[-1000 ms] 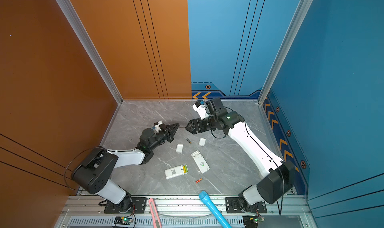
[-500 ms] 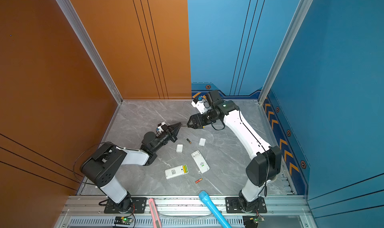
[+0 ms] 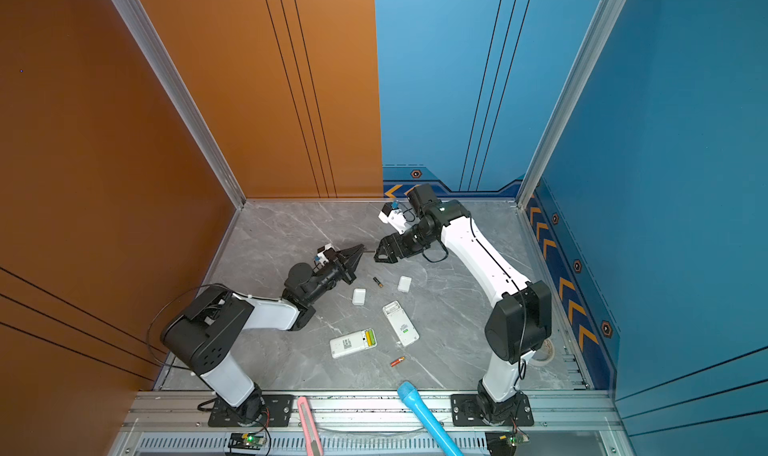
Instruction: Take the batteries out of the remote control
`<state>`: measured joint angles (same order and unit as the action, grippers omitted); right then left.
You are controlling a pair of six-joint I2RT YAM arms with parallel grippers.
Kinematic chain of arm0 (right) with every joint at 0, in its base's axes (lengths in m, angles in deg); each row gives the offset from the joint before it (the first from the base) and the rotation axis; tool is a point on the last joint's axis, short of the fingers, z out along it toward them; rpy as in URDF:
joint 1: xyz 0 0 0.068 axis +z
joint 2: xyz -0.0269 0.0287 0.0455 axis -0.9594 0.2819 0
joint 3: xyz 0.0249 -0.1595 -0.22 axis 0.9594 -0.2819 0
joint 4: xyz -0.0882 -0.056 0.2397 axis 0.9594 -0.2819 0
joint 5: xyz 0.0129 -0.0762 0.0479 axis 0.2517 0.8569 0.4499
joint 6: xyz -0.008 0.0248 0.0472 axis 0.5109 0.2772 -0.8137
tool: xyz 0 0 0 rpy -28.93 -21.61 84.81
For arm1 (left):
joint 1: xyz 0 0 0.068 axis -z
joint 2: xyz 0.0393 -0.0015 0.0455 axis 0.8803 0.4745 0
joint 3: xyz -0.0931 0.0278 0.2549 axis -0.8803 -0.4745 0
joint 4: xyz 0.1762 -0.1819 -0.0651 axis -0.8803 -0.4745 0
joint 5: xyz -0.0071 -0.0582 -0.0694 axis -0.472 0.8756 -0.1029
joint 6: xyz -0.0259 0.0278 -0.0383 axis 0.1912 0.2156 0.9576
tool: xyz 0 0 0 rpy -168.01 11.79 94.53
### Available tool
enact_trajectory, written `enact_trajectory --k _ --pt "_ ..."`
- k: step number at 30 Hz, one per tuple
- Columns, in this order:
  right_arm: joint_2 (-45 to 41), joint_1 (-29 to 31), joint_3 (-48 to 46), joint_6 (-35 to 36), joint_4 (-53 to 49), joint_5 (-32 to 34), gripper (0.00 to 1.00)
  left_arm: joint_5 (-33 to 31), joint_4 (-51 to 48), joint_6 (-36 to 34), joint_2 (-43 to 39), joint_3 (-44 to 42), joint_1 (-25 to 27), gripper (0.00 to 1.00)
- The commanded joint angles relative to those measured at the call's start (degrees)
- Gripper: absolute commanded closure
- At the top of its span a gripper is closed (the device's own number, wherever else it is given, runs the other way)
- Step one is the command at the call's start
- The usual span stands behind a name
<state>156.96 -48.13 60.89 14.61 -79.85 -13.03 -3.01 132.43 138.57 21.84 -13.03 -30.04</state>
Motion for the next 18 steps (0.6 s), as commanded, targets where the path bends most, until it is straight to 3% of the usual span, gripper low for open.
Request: enact_trajectory --k 1,8,13,18 --pt "1.28 0.34 0.99 1.02 -0.78 -1.65 0.25 1.01 3.65 0.35 -0.36 1.27 1.31 1.0" --pt "1.75 0.34 -0.23 0.94 -0.22 -3.15 0.41 0.62 3.66 0.11 -0.44 1.57 1.66 1.0" --pt "1.99 0.43 -0.38 0.31 0.3 -4.6 0.65 0.09 3.58 0.18 -0.18 1.36 2.11 1.0" --pt "1.47 0.42 -1.24 -0.16 0.37 -5.46 0.95 -0.2 3.6 -0.02 -0.09 1.46 2.19 1.0"
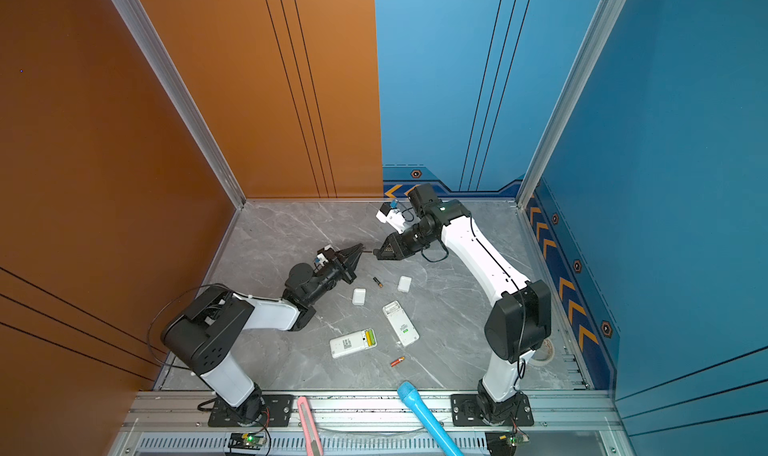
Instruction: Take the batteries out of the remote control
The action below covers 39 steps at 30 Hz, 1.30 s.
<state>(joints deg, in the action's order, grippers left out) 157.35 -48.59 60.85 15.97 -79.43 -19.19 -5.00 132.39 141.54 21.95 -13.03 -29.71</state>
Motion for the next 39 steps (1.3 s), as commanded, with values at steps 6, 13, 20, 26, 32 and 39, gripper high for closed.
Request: enact_trajectory --k 6,13,20,26,32,39 --pt "-1.93 1.06 -1.2 -5.42 0.13 8.29 1.0 3.3 3.7 -5.83 -0.33 0.79 1.42 0.47" --pt "-10.49 1.6 -7.04 -9.62 -5.36 22.18 1.0 5.29 1.96 -9.31 -3.21 -5.18 -6.35 0.02" --pt "-20.44 4.71 -13.65 -17.93 -11.92 30.28 1.0 16.89 -51.3 -43.75 -18.83 7.59 -11.77 0.02" --pt "-26.62 7.8 -17.06 -18.89 -15.26 30.07 1.0 5.23 -106.16 -82.04 -23.14 28.64 -9.17 0.01" --pt "-28.45 12.55 -18.62 -18.16 -21.42 30.09 1.0 -2.33 -126.36 -90.3 -25.77 30.81 2.95 0.01" --pt "-29.75 11.58 -23.0 -21.89 -18.74 27.47 1.0 -10.99 -135.84 -88.87 -23.21 27.02 19.67 0.0"
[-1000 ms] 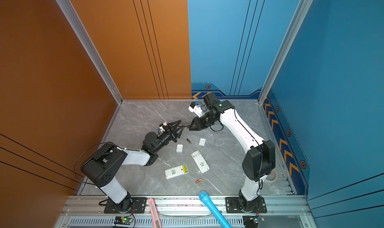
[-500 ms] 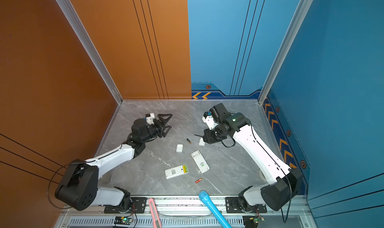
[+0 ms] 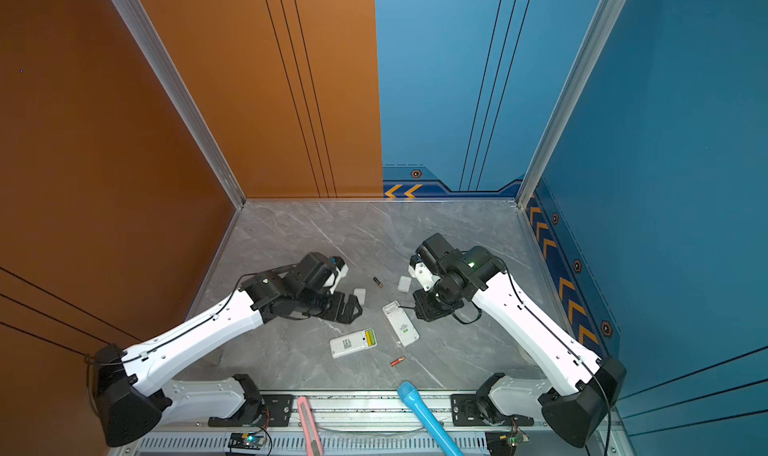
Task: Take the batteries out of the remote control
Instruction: 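Lift the display remote with the left gripper while the right holds the screwdriver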
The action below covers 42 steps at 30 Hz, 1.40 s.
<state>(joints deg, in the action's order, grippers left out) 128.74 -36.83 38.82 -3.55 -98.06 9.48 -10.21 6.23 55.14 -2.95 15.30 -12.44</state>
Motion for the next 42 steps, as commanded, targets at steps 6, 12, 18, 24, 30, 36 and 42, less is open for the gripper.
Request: enact_trajectory --k 6,12,18,24,30,36,42 --pt "2.13 2.14 -0.99 -3.88 3.35 -2.18 1.0 -6.29 -10.88 -6.34 9.3 -1.84 5.97 0.03" --pt "2.57 2.07 -2.36 -5.75 7.5 -2.37 1.0 -7.37 -10.53 -11.23 18.71 -0.01 7.43 0.02" --pt "2.49 2.05 -3.3 -6.15 8.88 -2.62 1.0 -9.23 -7.81 -12.81 24.2 -0.02 6.31 0.02" --pt "2.05 2.22 -3.88 -6.99 10.75 -2.74 1.0 -8.52 -3.12 -13.51 25.13 -1.59 4.45 0.07" --pt "2.23 2.23 -3.78 -6.95 10.99 -2.43 1.0 -6.04 -0.44 -13.63 24.88 -4.61 3.44 0.25" --pt "2.57 2.1 -3.08 -6.66 11.28 -2.12 1.0 -5.76 0.88 -11.99 24.83 -6.2 2.94 0.28" --pt "3.57 2.05 -2.68 -6.41 11.89 -2.52 1.0 -6.07 2.96 -9.05 23.69 -7.48 3.38 0.44"
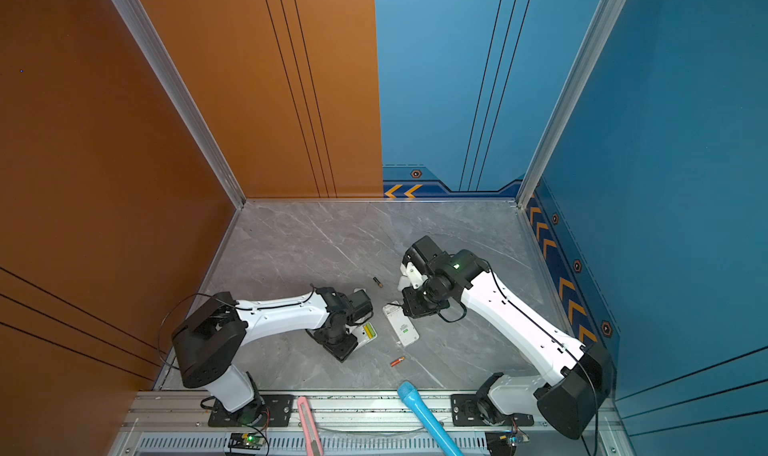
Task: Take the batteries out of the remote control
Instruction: 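Lift the display remote with the left gripper while the right holds the screwdriver, then bring the screwdriver tip to the battery compartment with the right gripper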
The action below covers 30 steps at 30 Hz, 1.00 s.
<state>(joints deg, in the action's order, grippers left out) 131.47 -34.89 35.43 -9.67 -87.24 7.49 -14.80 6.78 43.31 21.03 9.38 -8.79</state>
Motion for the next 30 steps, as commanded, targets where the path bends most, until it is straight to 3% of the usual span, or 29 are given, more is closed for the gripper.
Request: enact_trajectory --k 1,7,11,21,30 --pt "1.24 0.11 0.72 -0.04 0.86 -0.65 1.0 -1.68 2.71 3.49 -0.49 -1.81 -0.09 0.47" --pt "6.03 0.06 3.5 4.22 -2.9 1.05 1.0 -4.6 6.78 9.7 -3.17 -4.99 0.76 0.59" --pt "12.26 0.98 8.26 9.16 -6.76 1.02 1.0 -8.31 8.48 12.31 -4.28 -6.39 0.9 0.6" --pt "23.33 7.9 17.32 20.84 -11.57 2.57 1.0 -10.14 10.87 10.59 -4.03 -6.27 0.26 0.62" --pt "25.5 9.58 18.2 22.48 -12.22 7.51 1.0 -9.71 10.98 7.85 -2.97 -5.75 0.12 0.66"
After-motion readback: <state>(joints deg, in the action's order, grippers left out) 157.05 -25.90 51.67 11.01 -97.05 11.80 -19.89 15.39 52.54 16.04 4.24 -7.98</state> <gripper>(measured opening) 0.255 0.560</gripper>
